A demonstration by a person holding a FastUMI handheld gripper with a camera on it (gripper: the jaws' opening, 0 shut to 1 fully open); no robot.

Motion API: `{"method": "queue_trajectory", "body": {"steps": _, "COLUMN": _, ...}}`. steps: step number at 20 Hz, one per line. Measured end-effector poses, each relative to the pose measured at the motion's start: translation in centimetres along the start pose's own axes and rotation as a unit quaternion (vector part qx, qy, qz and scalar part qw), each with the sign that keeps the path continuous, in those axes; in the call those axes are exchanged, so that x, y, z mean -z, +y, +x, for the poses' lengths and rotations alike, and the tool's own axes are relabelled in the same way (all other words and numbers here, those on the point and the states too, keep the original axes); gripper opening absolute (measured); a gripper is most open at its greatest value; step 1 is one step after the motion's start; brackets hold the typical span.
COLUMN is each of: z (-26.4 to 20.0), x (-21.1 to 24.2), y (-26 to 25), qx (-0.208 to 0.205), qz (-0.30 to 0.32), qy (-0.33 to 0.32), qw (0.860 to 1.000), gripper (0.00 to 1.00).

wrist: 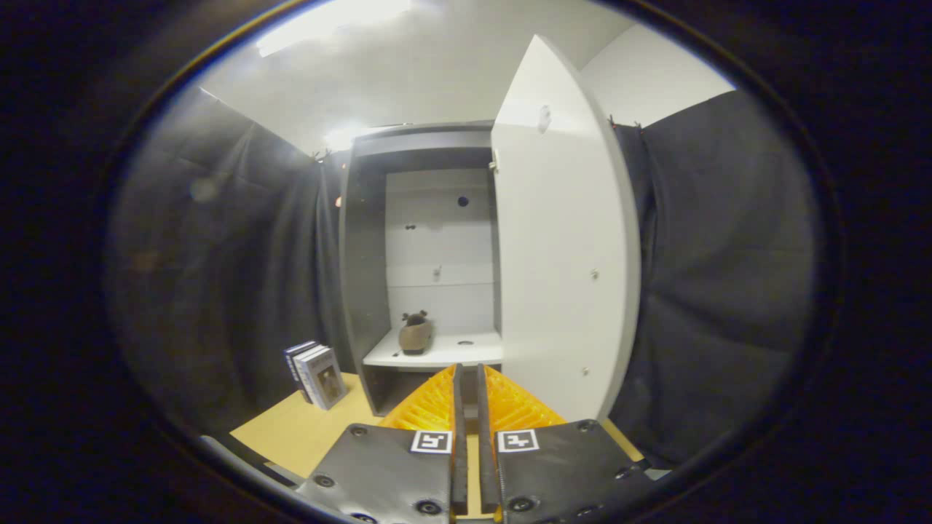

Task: Open the shoe cabinet door, grab the shoes and put them into the shoe cabinet, then close the shoe cabinet door.

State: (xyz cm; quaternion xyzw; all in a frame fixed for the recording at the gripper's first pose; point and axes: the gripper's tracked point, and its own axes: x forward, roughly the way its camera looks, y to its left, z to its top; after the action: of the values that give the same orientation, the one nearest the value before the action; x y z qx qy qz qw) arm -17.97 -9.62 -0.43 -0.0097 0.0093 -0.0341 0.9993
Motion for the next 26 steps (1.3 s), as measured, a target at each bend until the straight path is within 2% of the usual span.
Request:
{"method": "queue_trajectory", "body": {"steps": 5, "z": -1.1, "x": 2.9, "y": 2.1, "qx": -0.038, "qz": 0.011, "qy": 0.068, "qw": 0.997, "gripper": 0.08}}
{"method": "queue_trajectory", "body": {"steps": 9, "z": -2.2, "x": 6.0, "y": 3.1, "qx": -0.048, "qz": 0.015, "qy": 0.144, "qw": 0.988, "gripper": 0.19}}
{"method": "queue_trajectory", "body": {"steps": 11, "z": -2.8, "x": 7.5, "y": 3.1, "qx": -0.048, "qz": 0.01, "qy": 0.182, "qw": 0.982, "gripper": 0.19}}
{"method": "queue_trajectory", "body": {"steps": 14, "z": -3.8, "x": 9.2, "y": 3.7, "qx": -0.044, "qz": 0.026, "qy": 0.233, "qw": 0.971, "gripper": 0.15}}
{"method": "queue_trajectory", "body": {"steps": 17, "z": -4.6, "x": 11.1, "y": 3.3, "qx": -0.029, "qz": 0.02, "qy": 0.281, "qw": 0.959, "gripper": 0.15}}
{"method": "queue_trajectory", "body": {"steps": 21, "z": -6.7, "x": 13.2, "y": 2.7, "qx": -0.01, "qz": 0.02, "qy": 0.353, "qw": 0.935, "gripper": 0.15}}
{"method": "queue_trajectory", "body": {"steps": 26, "z": -7.9, "x": 14.8, "y": 2.1, "qx": 0.006, "qz": 0.006, "qy": 0.403, "qw": 0.915, "gripper": 0.15}}
